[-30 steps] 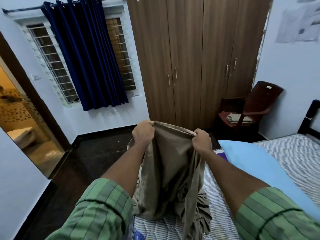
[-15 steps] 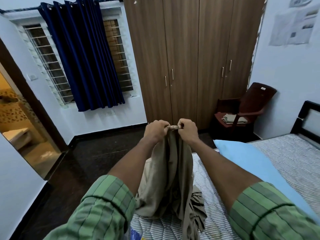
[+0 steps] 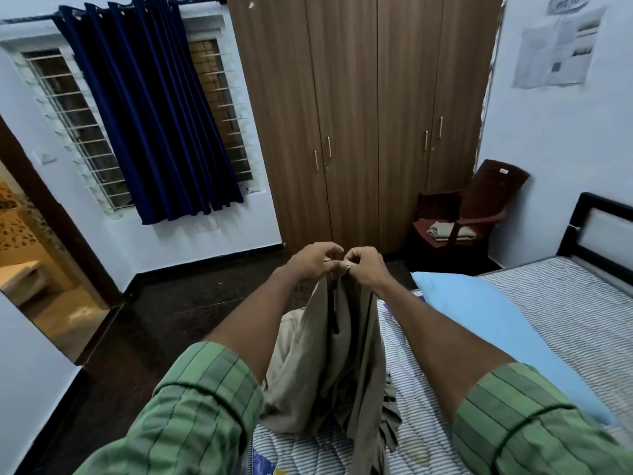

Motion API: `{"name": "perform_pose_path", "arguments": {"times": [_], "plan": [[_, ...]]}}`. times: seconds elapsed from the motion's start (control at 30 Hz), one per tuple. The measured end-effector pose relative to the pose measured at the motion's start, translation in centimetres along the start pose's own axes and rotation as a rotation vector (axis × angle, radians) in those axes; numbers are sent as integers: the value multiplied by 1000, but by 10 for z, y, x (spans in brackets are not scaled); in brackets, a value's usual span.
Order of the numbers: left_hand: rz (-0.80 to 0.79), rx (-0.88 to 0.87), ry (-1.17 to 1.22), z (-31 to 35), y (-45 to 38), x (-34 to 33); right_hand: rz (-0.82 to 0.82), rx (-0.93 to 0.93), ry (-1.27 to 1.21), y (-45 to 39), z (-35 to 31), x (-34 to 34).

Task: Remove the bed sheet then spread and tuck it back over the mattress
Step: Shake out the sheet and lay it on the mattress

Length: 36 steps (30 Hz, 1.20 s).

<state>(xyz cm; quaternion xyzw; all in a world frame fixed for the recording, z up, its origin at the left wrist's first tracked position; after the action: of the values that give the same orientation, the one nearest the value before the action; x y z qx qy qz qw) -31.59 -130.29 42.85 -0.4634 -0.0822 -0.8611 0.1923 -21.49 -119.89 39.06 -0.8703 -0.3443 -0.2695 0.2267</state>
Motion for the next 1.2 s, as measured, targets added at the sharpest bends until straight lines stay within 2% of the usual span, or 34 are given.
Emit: {"name": "perform_pose_path", "arguments": {"times": [0.1, 0.23, 0.4, 0.5, 0.6, 0.67, 0.8, 0.9, 0.93, 1.0, 1.07, 1.13, 1.2], "plan": [[-74, 32, -37, 5, 3, -7, -139, 7, -118, -1, -6, -3], [59, 43, -203, 7, 7, 13, -195, -17, -189, 1, -3, -2], [185, -112, -588, 41, 10, 30, -277, -115, -301, 10, -2, -14], [208, -127, -748, 39, 12, 36, -162, -223, -381, 8, 7, -3], [275, -81, -830, 32, 18, 42, -103, -176, -213, 3, 14, 9], [328, 29, -857, 21, 23, 51, -92, -192, -161, 4, 23, 13], [393, 280, -858, -12, 34, 80, -3, -254, -357, 9, 45, 32], [386, 394, -809, -30, 40, 86, -40, -321, -558, 13, 51, 31], [373, 385, -766, -31, 39, 83, -43, -324, -584, 12, 49, 31], [295, 267, -503, -26, 27, 65, -21, -281, -487, 7, 39, 29], [81, 126, -230, -11, 12, 31, -41, -167, -318, 6, 17, 23], [-56, 34, -157, 6, 1, 3, -92, -49, -250, 5, -3, 12], [-60, 11, -166, 14, -4, -8, -124, 16, -245, 3, -17, 4]]}}
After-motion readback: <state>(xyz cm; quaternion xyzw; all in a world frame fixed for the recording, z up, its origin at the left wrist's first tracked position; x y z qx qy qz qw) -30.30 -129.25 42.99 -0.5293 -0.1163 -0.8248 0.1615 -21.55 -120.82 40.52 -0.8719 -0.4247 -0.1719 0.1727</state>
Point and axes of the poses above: each hand's wrist, its own y-axis away from the middle knuckle, its own x-axis out of the back of the hand, z = x × y, the point moved 8 cm from there along -y, towards the middle knuckle, and after that the axes turned 9 degrees about y, right-handed, at the moved point
